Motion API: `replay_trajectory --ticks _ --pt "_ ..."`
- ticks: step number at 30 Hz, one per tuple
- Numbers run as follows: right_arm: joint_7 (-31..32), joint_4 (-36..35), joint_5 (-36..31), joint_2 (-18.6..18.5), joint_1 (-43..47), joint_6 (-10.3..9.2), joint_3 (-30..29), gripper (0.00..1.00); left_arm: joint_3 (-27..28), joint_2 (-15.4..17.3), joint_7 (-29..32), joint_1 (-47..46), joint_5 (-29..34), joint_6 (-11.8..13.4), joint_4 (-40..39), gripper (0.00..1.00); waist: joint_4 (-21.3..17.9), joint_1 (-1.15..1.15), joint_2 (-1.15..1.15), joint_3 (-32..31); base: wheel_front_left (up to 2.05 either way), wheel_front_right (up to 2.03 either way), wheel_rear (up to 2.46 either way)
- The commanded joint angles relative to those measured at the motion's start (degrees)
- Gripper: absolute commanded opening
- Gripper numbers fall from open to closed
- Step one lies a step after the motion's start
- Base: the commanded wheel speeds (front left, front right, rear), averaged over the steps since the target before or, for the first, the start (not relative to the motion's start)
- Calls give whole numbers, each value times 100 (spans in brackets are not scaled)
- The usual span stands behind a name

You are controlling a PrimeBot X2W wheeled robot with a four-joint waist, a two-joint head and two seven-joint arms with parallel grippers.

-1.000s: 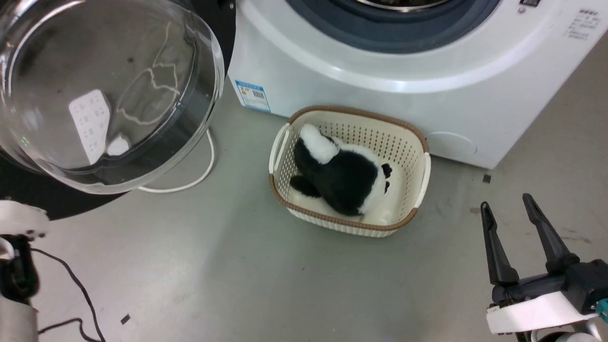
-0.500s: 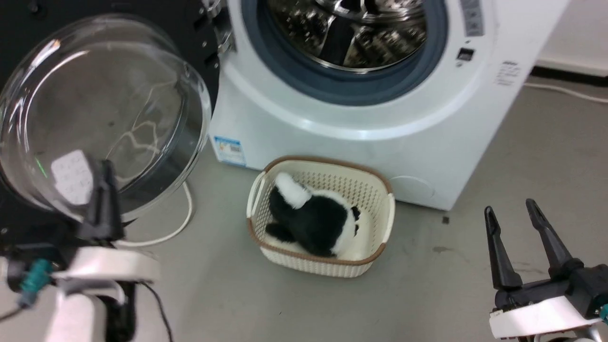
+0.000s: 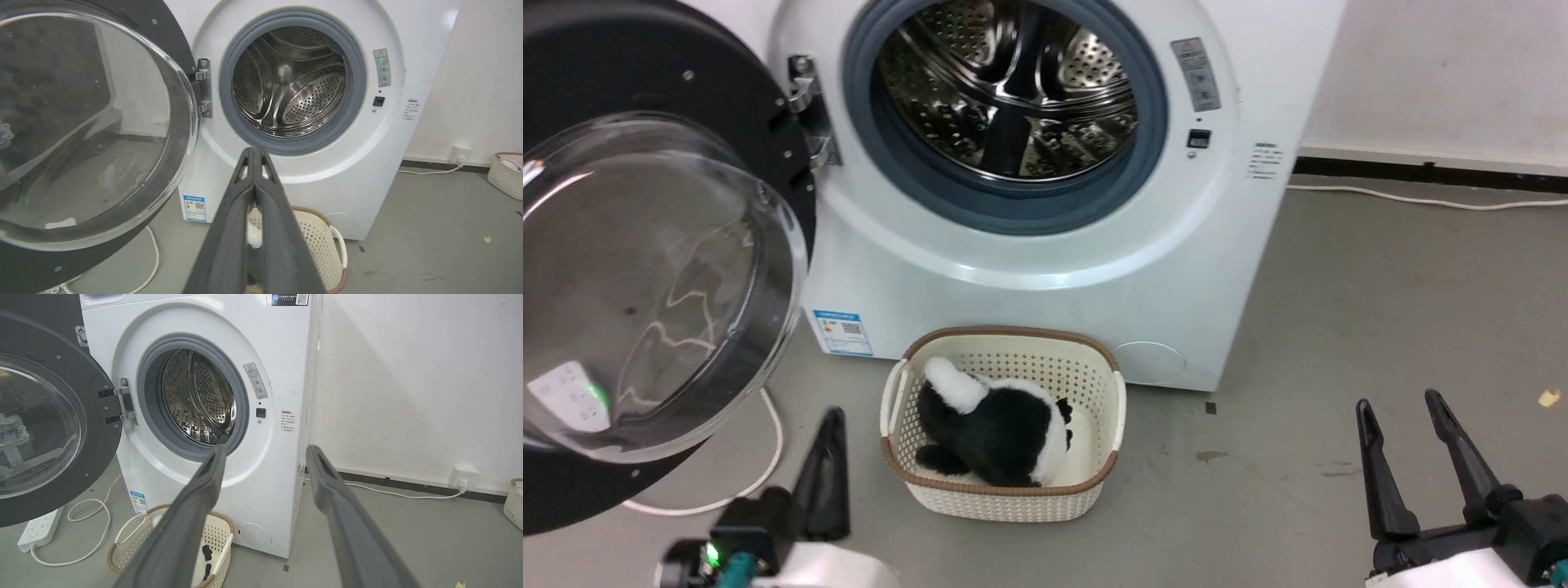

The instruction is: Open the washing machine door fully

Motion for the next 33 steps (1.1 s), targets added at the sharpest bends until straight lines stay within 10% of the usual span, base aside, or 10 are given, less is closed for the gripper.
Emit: replay_trajectory --ticks 1,33 --pt "-26 10 55 25 126 5 -12 100 -106 -60 -27 166 76 26 112 100 -105 1 0 -40 0 0 0" --pt "-26 191 264 26 220 5 65 100 -361 -328 -30 230 512 63 387 100 -174 1 0 -23 0 0 0"
